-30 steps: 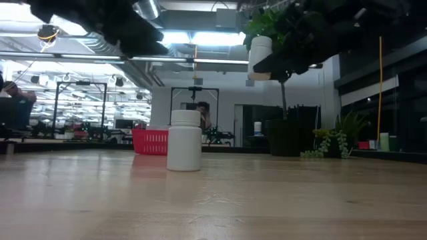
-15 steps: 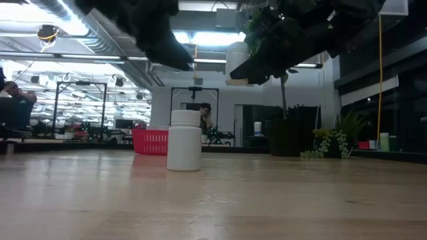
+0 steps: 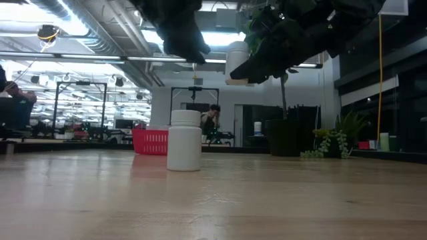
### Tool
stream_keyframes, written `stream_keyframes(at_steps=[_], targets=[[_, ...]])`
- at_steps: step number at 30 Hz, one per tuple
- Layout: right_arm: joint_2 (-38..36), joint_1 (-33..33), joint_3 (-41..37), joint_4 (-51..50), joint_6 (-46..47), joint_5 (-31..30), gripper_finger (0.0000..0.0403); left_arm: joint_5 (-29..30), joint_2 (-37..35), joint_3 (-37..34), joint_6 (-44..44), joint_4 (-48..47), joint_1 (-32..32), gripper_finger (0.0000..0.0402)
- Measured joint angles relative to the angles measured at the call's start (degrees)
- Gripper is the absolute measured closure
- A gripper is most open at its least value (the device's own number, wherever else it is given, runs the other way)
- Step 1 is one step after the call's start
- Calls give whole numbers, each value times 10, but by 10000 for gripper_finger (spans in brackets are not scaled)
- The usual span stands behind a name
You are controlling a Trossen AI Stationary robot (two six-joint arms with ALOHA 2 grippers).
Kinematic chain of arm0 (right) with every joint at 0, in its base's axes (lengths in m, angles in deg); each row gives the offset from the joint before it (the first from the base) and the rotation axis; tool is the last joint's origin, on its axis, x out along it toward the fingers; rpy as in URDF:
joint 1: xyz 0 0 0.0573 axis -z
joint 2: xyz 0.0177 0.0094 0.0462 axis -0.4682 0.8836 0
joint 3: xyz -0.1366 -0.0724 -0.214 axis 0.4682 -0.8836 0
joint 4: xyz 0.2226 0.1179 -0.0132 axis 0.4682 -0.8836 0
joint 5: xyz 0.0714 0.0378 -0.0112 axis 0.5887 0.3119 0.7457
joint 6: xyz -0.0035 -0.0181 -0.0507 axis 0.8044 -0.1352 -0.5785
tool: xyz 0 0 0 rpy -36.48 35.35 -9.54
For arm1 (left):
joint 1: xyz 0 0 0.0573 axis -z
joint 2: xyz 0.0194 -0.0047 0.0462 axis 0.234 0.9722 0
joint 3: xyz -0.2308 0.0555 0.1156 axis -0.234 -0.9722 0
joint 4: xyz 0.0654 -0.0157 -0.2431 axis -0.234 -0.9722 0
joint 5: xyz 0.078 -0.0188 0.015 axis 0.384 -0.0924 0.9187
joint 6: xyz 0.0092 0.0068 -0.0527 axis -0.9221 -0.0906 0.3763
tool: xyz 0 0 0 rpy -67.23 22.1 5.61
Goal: Pick and place pill bottles into a basket
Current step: Put the white pill bottle into the red bin
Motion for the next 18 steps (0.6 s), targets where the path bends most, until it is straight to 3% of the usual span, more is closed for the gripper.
stream_keyframes(at_steps=[10,18], targets=[[0,0,0,1,-4,-1,232,-40,77,105,-45,-47,0,138],[0,0,0,5,-5,-1,232,-71,98,126,-40,-43,0,138]])
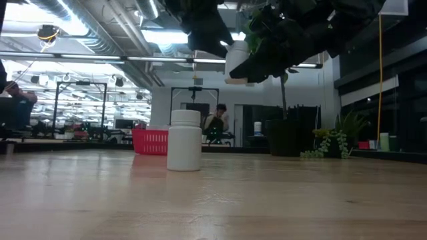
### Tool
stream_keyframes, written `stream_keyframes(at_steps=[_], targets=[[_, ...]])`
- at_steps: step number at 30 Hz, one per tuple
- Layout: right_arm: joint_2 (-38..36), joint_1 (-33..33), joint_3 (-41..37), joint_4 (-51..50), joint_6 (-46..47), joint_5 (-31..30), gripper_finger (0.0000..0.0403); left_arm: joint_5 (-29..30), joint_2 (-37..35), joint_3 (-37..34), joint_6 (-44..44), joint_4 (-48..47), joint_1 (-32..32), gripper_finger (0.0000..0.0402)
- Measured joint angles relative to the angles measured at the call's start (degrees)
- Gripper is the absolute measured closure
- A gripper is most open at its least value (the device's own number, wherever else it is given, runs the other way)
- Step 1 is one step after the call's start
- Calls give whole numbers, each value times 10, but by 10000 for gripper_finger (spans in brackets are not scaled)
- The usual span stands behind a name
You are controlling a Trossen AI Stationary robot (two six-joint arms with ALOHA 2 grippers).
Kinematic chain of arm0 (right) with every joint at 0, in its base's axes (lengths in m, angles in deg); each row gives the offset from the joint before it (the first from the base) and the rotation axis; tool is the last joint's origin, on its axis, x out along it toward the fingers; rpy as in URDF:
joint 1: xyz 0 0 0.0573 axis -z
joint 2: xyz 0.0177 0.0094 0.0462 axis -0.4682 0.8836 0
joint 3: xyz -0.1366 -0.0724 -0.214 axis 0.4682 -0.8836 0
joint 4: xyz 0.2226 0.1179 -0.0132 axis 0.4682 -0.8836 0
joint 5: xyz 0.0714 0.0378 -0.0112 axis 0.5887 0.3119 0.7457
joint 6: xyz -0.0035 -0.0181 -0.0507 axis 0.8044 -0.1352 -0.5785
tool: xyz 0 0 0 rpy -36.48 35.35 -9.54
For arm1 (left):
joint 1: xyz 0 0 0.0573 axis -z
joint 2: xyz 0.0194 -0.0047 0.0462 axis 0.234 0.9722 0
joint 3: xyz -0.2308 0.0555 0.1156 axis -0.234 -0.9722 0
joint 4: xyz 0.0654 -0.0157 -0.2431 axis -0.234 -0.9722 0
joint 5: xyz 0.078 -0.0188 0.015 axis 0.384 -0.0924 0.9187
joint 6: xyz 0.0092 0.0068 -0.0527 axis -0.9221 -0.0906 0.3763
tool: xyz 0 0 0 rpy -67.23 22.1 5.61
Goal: Pick and place pill bottles into a basket
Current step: Put the white pill bottle into the red bin
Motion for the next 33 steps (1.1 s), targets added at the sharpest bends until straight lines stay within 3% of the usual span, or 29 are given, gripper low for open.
stream_keyframes(at_steps=[33], targets=[[24,0,49,-23,-24,1,232,-3,15,40,-50,-29,7,139]])
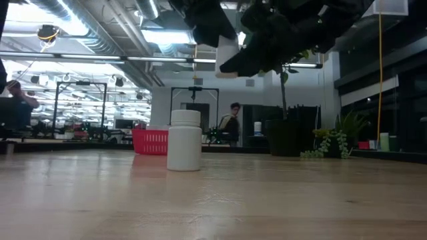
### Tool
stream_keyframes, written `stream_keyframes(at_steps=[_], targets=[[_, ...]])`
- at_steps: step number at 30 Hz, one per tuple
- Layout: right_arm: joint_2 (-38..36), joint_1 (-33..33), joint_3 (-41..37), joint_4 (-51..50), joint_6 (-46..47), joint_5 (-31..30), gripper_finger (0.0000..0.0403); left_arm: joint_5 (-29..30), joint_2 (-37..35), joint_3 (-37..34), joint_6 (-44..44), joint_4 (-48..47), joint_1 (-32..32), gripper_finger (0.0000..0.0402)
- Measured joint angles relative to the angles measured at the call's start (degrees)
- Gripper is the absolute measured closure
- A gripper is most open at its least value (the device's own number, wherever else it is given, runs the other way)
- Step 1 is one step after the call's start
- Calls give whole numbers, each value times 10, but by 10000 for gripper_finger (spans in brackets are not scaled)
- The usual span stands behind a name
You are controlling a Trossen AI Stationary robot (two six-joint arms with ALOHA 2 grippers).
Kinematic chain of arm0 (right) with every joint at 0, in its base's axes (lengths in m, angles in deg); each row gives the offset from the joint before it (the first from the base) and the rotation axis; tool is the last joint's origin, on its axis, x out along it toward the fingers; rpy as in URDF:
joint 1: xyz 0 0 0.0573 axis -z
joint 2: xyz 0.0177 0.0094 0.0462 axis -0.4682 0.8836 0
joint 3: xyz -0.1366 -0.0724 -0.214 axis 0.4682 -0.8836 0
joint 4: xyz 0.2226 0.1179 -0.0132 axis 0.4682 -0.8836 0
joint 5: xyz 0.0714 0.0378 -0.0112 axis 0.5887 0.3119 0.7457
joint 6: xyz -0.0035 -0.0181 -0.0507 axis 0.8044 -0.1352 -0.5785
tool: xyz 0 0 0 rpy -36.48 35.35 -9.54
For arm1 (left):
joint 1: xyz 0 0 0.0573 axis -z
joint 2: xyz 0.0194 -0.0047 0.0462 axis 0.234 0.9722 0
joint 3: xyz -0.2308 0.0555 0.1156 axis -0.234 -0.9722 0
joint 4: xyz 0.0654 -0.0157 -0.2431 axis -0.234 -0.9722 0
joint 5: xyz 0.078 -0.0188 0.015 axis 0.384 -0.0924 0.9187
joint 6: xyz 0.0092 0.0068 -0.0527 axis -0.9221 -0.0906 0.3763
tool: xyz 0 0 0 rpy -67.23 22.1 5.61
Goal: Pick and place pill bottles into a basket
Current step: Put the white pill bottle into the red bin
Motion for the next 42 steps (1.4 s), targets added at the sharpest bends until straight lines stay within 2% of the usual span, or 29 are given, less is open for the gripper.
stream_keyframes(at_steps=[8,24,29,37,42], targets=[[2,0,0,4,-3,0,232,-3,0,11,5,-34,2,139],[2,0,0,14,0,0,232,16,0,11,20,-33,2,141],[2,0,0,15,1,0,232,16,0,11,20,-40,2,164],[2,0,0,17,3,-1,232,15,0,10,14,-37,5,231],[2,0,0,17,4,0,232,16,0,10,13,-36,5,244]])
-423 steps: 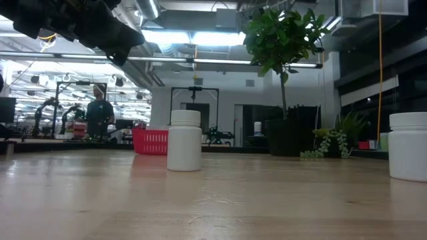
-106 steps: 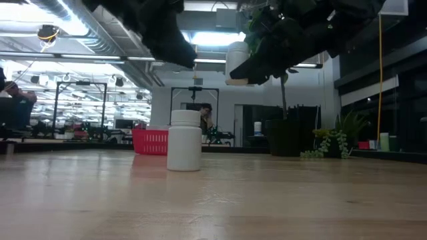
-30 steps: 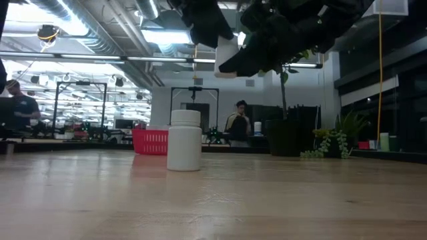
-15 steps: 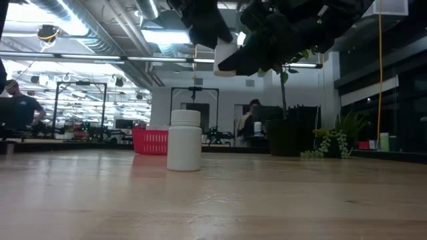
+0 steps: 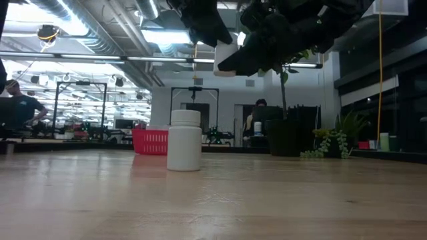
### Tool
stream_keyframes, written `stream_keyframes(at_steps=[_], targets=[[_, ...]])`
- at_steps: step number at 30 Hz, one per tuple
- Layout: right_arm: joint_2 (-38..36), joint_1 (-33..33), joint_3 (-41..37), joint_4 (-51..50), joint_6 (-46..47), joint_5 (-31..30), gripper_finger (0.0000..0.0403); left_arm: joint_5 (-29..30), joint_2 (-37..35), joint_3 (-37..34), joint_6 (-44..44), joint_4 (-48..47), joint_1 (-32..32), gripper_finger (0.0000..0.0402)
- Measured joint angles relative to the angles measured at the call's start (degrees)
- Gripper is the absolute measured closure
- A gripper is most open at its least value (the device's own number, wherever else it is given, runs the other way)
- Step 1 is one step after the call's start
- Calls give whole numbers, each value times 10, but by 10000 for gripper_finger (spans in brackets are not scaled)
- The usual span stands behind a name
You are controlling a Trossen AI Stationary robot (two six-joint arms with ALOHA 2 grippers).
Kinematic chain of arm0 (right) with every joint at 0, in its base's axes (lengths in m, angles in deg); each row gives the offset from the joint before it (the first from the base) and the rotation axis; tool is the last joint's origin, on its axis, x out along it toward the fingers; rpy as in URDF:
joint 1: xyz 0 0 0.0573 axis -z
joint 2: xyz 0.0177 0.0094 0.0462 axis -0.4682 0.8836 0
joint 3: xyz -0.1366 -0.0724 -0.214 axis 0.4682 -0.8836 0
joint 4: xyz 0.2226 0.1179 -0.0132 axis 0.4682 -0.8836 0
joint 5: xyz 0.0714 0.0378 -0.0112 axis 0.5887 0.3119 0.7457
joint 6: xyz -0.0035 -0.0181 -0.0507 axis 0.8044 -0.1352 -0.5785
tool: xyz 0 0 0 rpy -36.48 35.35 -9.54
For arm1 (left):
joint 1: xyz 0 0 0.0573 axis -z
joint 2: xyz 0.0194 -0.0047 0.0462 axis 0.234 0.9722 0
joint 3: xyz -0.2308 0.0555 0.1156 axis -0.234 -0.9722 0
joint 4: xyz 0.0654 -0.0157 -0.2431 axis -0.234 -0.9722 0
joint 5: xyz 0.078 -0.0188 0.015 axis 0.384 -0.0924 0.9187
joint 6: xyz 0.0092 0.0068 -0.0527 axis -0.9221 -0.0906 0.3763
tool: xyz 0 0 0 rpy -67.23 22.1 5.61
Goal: Pick and place pill bottles into a basket
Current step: Put the white pill bottle into the red bin
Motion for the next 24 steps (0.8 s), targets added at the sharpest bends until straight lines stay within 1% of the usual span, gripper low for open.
stream_keyframes(at_steps=[8,18,24], targets=[[0,0,0,0,0,-1,228,-1,0,0,-7,-1,0,248],[0,0,0,3,-2,0,159,-4,-2,0,-29,-23,2,249],[-16,0,0,-3,-1,0,137,3,-30,-1,-33,-41,2,249]])
